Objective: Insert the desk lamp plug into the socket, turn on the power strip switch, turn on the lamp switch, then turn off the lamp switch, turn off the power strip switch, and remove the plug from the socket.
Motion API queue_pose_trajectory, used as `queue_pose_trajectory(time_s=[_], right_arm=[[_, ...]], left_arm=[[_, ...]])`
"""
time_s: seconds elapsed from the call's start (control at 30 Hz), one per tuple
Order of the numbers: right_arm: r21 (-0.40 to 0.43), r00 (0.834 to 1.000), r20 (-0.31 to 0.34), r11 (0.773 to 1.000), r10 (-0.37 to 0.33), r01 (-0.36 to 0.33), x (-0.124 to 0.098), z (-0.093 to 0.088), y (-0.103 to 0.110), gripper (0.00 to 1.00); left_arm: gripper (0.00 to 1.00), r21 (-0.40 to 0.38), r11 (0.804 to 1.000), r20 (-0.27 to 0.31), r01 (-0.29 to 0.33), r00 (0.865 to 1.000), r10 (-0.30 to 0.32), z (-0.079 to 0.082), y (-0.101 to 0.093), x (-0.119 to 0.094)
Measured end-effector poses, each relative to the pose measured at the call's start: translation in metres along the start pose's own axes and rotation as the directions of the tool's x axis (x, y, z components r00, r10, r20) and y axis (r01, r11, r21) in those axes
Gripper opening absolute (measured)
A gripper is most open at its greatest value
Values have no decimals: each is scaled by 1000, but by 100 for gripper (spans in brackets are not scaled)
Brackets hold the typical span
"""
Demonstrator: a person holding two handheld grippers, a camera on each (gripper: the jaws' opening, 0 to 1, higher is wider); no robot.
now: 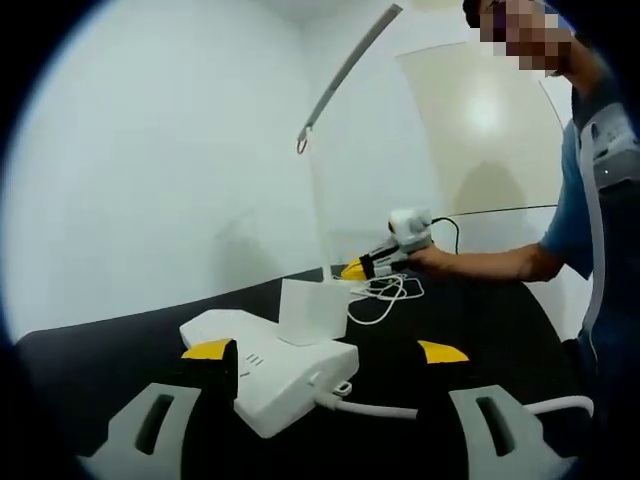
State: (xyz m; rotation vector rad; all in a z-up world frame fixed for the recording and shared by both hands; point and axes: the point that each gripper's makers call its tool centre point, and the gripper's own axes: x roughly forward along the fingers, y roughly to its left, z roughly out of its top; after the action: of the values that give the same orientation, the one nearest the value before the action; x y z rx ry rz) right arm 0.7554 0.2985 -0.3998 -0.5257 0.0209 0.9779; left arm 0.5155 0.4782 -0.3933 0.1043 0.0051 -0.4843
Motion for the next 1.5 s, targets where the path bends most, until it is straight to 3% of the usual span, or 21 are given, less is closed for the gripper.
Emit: queue_pose_trajectory(time_s=[0.23, 0.73, 1.5], right_arm=[[0, 1000, -26, 1000, 8, -8, 4, -6, 4, 4], [32, 1000, -9, 999, 13, -13, 4, -8, 4, 3], [-9, 1000, -16, 1000, 0, -1, 3, -6, 8, 2]], left_arm=[[68, 6, 1000, -5, 1, 1000, -1, 0, -2, 0], [68, 15, 1000, -16, 3, 1000, -3, -2, -6, 1], [68, 17, 1000, -24, -1, 1000, 2, -3, -6, 2]])
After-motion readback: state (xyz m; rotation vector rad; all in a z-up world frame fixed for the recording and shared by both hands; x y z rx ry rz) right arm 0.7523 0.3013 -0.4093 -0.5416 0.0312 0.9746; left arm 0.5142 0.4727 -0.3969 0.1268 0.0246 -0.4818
